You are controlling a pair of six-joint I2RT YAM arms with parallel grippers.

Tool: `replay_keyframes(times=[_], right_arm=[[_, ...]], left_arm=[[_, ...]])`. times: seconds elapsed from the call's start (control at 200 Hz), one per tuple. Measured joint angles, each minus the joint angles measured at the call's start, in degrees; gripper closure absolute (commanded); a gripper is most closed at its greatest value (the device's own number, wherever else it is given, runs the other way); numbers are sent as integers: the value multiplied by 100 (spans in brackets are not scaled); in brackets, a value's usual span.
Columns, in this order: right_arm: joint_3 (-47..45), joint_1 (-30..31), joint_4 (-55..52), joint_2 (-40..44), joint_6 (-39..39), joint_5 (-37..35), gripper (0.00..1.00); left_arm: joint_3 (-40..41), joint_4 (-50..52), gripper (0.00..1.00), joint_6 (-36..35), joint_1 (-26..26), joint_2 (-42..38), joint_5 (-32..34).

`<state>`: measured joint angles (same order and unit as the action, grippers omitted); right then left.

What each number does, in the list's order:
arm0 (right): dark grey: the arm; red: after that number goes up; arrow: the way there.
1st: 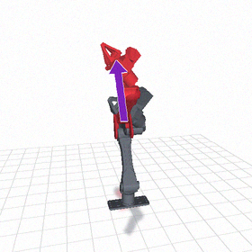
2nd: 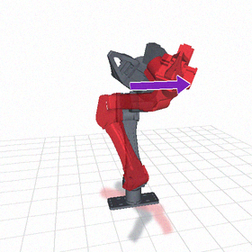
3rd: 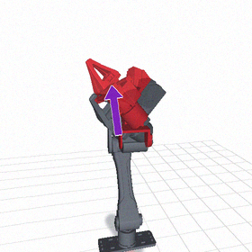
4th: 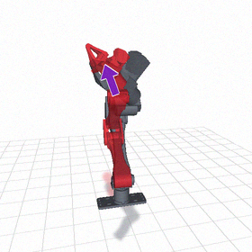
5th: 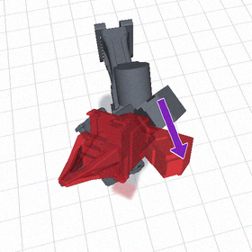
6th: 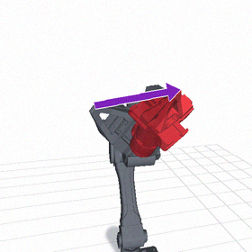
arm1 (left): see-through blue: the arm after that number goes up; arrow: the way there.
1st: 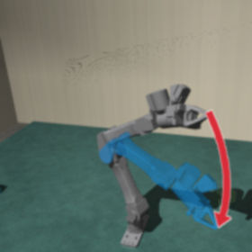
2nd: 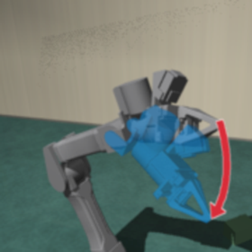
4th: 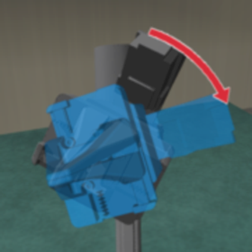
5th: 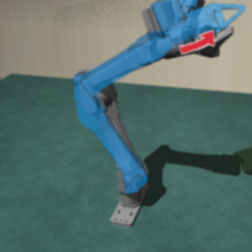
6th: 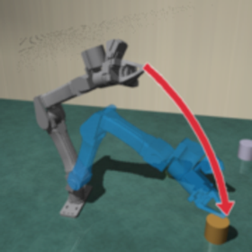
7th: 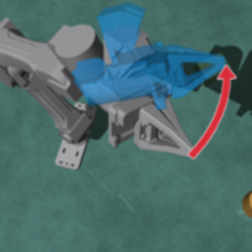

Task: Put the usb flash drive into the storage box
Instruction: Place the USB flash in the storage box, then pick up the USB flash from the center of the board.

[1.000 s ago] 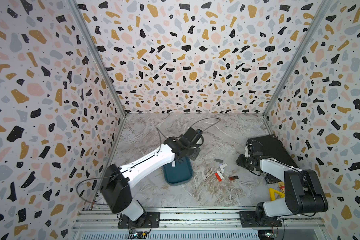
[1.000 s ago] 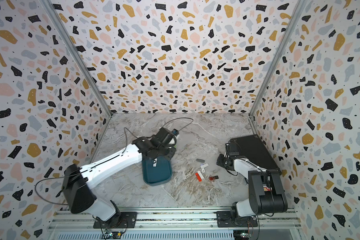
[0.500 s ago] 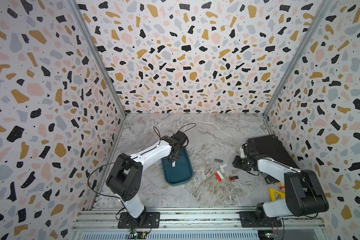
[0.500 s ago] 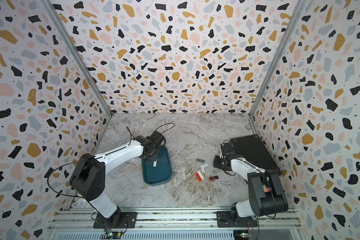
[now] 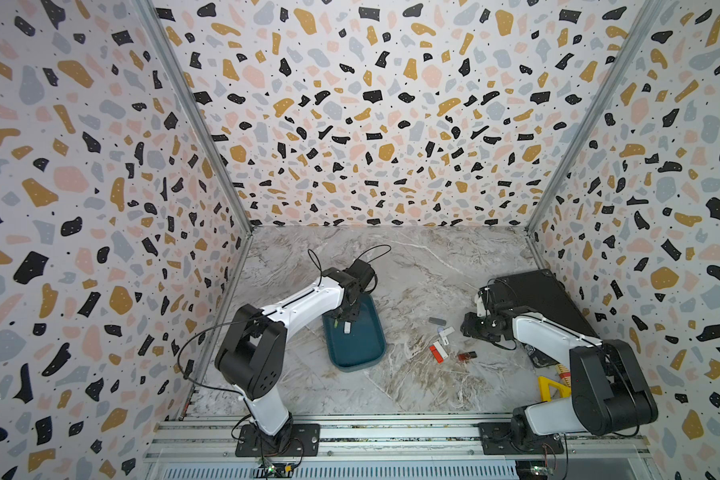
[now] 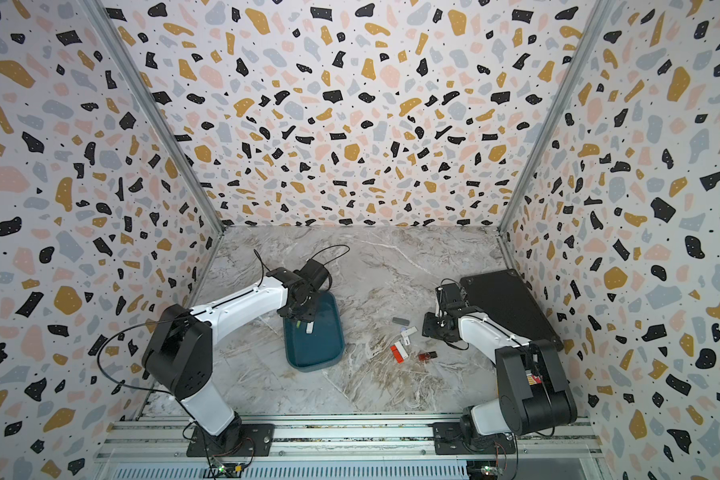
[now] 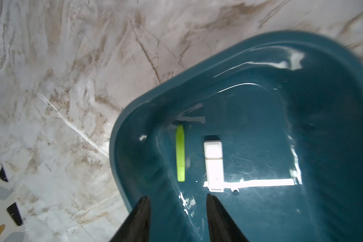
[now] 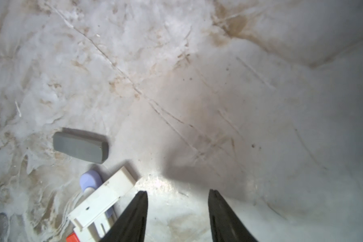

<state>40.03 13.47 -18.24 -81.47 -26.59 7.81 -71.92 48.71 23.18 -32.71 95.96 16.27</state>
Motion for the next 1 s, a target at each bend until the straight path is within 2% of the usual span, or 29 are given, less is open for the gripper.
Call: replay_keyframes(times=[0.265,0.39,0.531,0.651,0.856,1.001], right_arm=[[168,295,-238,31,-90,446,45],[317,542,-289,-92,-173,503,44],[527,710,-286,-343,-297,590,43],[608,796,-278,-581,-509,603,42],[708,868,-337,-817,-922,501,42],[813,879,-369,-931,-1073,474,47]], left_arm=[[111,114,45,-205,-4,-1792,-750],[623,168,44,-306,-2,-2693,-933],[1270,308,41,-321,-2,-3342,-1082],[1635,367,40,-323,-2,-3707,-1088],[1655,354,39,-323,-2,-3853,-1091],[1657,354,39,-326,-2,-3851,-1084]])
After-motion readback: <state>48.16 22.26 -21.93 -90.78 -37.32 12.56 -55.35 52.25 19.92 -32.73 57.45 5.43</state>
